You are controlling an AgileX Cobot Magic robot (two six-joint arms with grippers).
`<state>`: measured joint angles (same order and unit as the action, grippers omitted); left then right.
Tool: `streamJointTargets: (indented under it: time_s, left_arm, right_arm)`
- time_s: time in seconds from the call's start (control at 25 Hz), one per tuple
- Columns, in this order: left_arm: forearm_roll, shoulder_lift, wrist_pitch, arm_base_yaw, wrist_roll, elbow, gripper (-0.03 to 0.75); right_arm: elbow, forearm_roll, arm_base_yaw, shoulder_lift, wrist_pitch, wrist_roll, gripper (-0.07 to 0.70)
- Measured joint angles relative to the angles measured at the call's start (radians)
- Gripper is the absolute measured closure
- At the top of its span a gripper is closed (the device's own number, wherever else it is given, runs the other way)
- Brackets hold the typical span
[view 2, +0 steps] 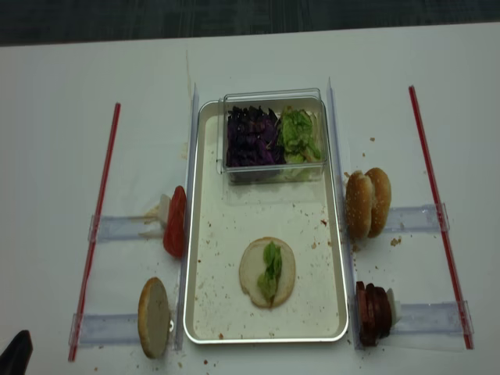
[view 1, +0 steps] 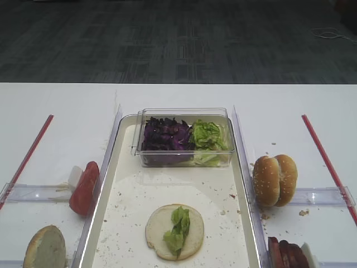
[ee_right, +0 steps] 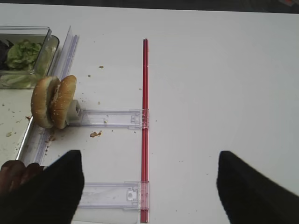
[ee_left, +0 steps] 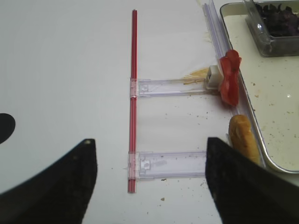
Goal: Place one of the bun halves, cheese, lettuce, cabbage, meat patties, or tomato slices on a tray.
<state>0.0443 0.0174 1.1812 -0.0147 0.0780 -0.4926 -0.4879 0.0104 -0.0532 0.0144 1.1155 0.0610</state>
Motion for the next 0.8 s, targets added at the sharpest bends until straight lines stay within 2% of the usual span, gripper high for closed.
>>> streamJointTargets:
  time_s: [0.8]
  left_arm:
    - [0.0, 0.0, 0.0, 0.002, 0.0, 0.0, 0.228]
  right_arm:
    - [0.0, 0.0, 0.0, 0.0, 0.001, 0.0, 0.02]
